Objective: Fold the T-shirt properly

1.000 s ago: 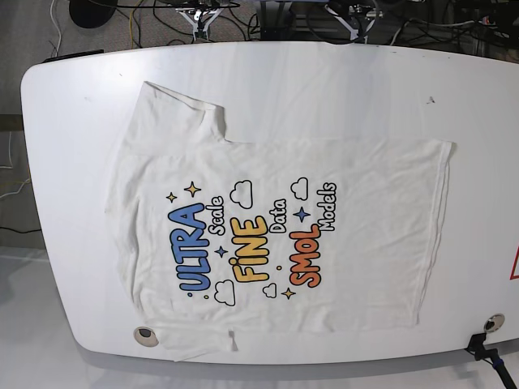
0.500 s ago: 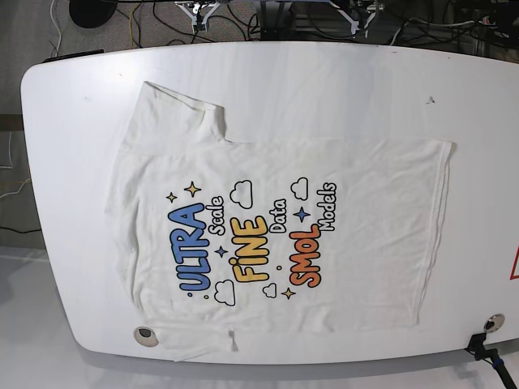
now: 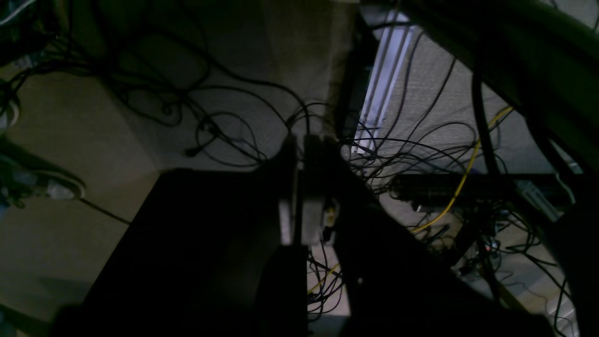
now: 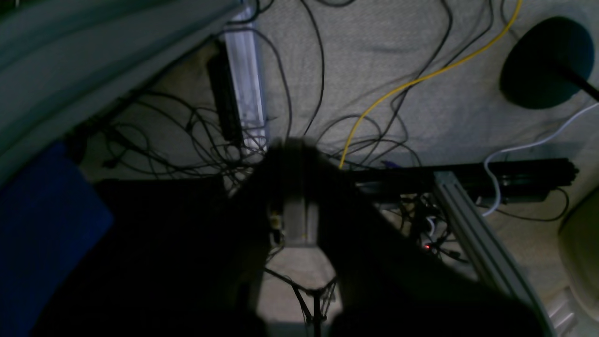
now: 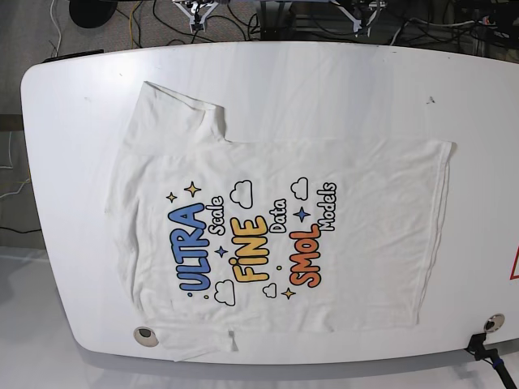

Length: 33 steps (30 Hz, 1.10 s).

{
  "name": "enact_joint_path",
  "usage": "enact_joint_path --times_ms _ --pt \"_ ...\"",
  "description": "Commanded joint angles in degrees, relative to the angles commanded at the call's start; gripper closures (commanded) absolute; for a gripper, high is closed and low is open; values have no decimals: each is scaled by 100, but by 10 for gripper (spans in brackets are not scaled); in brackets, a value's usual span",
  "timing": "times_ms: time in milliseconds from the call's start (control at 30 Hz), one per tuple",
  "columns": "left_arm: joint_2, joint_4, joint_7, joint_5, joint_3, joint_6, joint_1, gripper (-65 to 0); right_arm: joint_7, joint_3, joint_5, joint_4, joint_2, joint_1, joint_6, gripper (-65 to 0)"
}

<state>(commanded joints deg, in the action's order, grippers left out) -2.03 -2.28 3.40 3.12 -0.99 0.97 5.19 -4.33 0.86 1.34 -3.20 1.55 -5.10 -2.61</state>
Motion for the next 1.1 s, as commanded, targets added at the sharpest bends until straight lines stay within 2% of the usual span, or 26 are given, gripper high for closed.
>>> enact_joint_path --times_ms 867,1100 --pt "-68 2 138 1 33 43 99 0 -95 20 -7 -66 178 -52 -37 0" --pt "-132 -383 226 -9 22 66 606 0 -209 33 -23 -29 186 -128 -10 0"
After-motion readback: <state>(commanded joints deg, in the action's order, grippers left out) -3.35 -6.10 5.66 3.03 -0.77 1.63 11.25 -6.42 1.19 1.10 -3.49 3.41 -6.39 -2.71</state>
